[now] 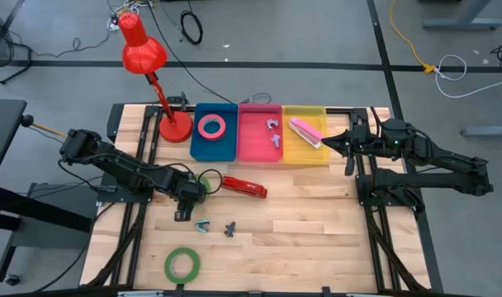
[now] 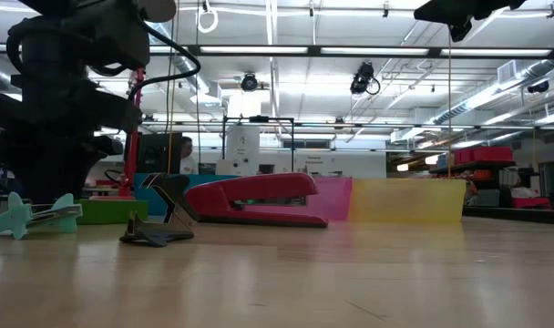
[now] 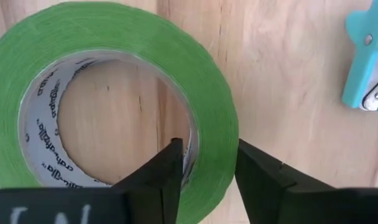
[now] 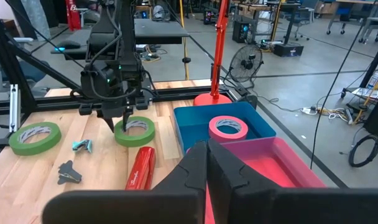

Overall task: Pick and place Stapler, Stapler remover, tape
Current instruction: Put the green tape into the blue bin

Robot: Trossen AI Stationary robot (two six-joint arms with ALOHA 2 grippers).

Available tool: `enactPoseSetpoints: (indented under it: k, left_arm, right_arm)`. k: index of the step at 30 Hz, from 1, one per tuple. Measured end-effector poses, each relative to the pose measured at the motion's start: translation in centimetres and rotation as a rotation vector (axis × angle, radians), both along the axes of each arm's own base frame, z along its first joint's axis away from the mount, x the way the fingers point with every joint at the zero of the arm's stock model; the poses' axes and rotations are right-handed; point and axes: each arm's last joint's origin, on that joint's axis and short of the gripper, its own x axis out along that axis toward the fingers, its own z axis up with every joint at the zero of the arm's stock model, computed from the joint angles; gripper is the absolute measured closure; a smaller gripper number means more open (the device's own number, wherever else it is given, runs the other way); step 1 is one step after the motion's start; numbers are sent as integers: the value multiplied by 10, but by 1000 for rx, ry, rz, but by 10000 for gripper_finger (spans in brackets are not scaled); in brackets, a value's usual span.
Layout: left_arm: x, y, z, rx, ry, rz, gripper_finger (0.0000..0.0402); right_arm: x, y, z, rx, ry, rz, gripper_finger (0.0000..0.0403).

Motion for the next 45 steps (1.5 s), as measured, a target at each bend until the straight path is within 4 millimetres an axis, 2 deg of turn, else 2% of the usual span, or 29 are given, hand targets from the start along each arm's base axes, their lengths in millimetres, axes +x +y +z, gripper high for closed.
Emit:
enactPoseSetpoints:
  k: [11,29,37,45]
  left_arm:
    - [1,0,0,-6,-5,0,281]
    - [2,-1,0,-35,-14,-3,284]
    - [2,-2,1,-39,-15,-5,308]
    - [11,-4,19,-38,-16,-33,304]
  right_arm:
    - [0,0,0,0,0,0,393]
    - [0,0,0,0,0,0,393]
    - [0,0,0,0,0,0,393]
    - [0,0,0,0,0,0,393]
